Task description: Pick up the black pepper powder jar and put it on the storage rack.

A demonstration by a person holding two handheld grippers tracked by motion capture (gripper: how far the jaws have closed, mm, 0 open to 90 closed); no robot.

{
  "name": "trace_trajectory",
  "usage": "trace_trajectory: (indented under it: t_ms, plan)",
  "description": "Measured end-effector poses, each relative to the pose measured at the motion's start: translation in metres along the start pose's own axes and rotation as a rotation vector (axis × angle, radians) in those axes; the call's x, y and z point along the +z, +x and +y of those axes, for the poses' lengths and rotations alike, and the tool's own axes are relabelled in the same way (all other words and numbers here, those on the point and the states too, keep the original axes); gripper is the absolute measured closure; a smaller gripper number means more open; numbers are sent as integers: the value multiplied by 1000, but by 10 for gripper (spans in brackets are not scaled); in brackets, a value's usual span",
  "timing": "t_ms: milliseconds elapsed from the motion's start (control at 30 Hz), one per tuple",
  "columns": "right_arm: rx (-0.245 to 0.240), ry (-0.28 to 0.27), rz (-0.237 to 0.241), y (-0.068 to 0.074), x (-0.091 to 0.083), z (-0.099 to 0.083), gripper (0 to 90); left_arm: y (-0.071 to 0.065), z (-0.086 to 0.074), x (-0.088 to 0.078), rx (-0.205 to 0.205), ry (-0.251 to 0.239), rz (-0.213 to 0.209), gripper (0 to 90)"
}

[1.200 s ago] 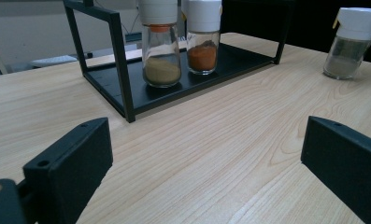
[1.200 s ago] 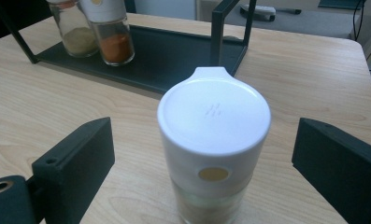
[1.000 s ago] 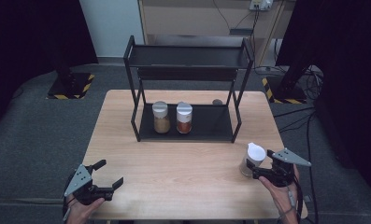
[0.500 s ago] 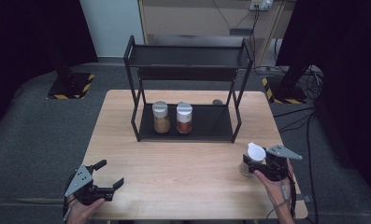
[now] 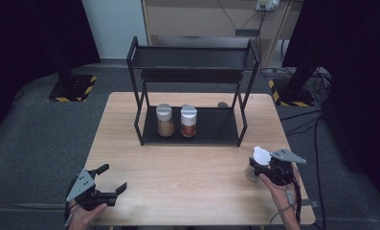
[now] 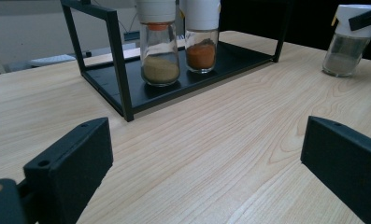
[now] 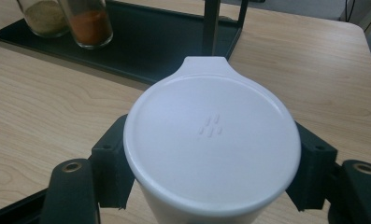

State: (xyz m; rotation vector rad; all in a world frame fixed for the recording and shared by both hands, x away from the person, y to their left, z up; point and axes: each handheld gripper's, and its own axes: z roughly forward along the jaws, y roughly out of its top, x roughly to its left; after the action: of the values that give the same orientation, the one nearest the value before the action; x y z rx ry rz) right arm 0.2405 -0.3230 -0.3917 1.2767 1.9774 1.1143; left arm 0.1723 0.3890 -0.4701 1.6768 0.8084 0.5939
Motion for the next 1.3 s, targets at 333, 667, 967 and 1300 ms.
trace_trajectory:
  t_ms: [333,667,967,1300]
  plan:
    - [-37,-20,41,0,-8,14,308,0,0,0,0,0,-2,11]
    - [-77,-43,119,7,-16,37,309,0,0,0,-1,0,0,12]
    - [-98,-35,164,17,-10,54,308,0,0,0,0,3,-2,12]
    - [-113,-28,185,27,1,74,308,0,1,0,0,4,-3,11]
